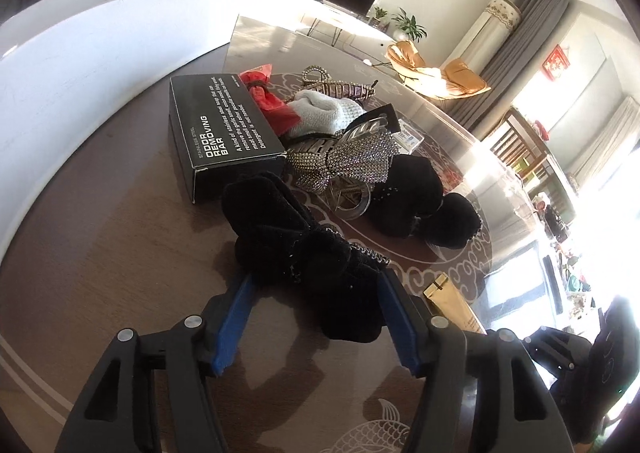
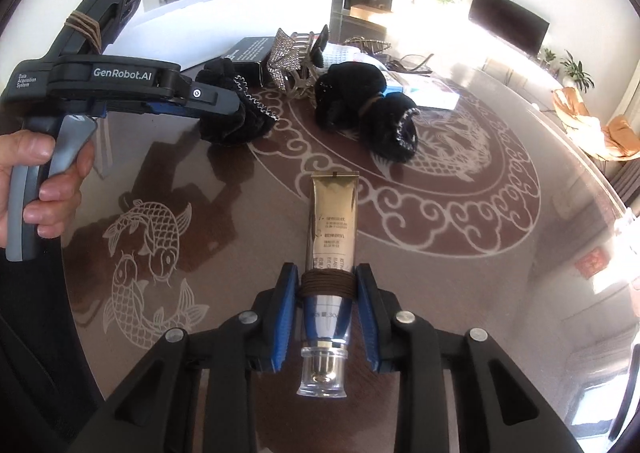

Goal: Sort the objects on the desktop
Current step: 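Grasp the black fuzzy glove with the left tool while the right tool holds the tube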

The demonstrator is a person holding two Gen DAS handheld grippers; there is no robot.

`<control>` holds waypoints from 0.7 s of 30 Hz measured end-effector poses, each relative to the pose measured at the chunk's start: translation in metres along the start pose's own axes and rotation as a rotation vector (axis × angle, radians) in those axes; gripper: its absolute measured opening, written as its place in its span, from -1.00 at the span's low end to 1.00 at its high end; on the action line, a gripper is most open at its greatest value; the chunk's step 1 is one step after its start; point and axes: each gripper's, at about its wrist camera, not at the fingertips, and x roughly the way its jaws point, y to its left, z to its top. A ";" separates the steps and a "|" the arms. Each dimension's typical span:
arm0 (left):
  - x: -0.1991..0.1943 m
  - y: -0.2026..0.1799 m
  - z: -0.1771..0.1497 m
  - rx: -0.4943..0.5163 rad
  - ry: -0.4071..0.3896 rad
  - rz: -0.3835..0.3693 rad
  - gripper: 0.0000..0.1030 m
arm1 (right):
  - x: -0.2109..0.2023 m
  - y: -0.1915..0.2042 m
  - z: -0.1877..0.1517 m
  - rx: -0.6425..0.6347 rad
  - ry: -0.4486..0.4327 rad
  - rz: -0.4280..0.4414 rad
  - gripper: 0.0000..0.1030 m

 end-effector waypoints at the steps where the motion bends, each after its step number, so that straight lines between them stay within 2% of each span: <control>1: -0.001 0.001 0.000 -0.017 -0.012 0.010 0.21 | -0.001 -0.001 -0.003 0.008 0.001 -0.007 -0.41; 5: 0.009 0.007 0.013 -0.128 0.002 0.026 0.23 | -0.004 -0.013 -0.011 0.102 -0.034 0.022 -0.38; 7: 0.018 0.003 0.022 -0.139 0.007 0.069 0.23 | -0.001 -0.013 -0.010 0.128 -0.055 0.019 -0.37; 10: 0.025 -0.004 0.028 -0.072 0.033 0.156 0.24 | -0.001 -0.009 -0.013 0.132 -0.066 0.010 -0.34; 14: 0.008 0.000 0.018 0.117 0.065 0.198 0.27 | -0.003 -0.012 -0.017 0.139 -0.071 0.037 -0.27; 16: -0.002 0.009 0.014 0.140 0.079 0.198 0.27 | -0.002 -0.014 -0.017 0.143 -0.074 0.070 -0.12; 17: -0.005 0.012 0.014 0.138 0.092 0.187 0.26 | -0.001 -0.014 -0.016 0.137 -0.074 0.090 0.11; 18: -0.006 0.014 0.014 0.135 0.101 0.178 0.26 | 0.001 -0.012 -0.014 0.123 -0.066 0.100 0.48; 19: -0.007 0.013 0.015 0.134 0.106 0.171 0.26 | 0.004 -0.009 -0.012 0.104 -0.048 0.103 0.65; 20: -0.006 0.010 0.015 0.140 0.113 0.167 0.26 | 0.007 -0.006 -0.009 0.079 -0.031 0.112 0.78; 21: -0.003 0.005 0.014 0.153 0.128 0.174 0.26 | 0.010 -0.004 -0.006 0.057 -0.012 0.115 0.80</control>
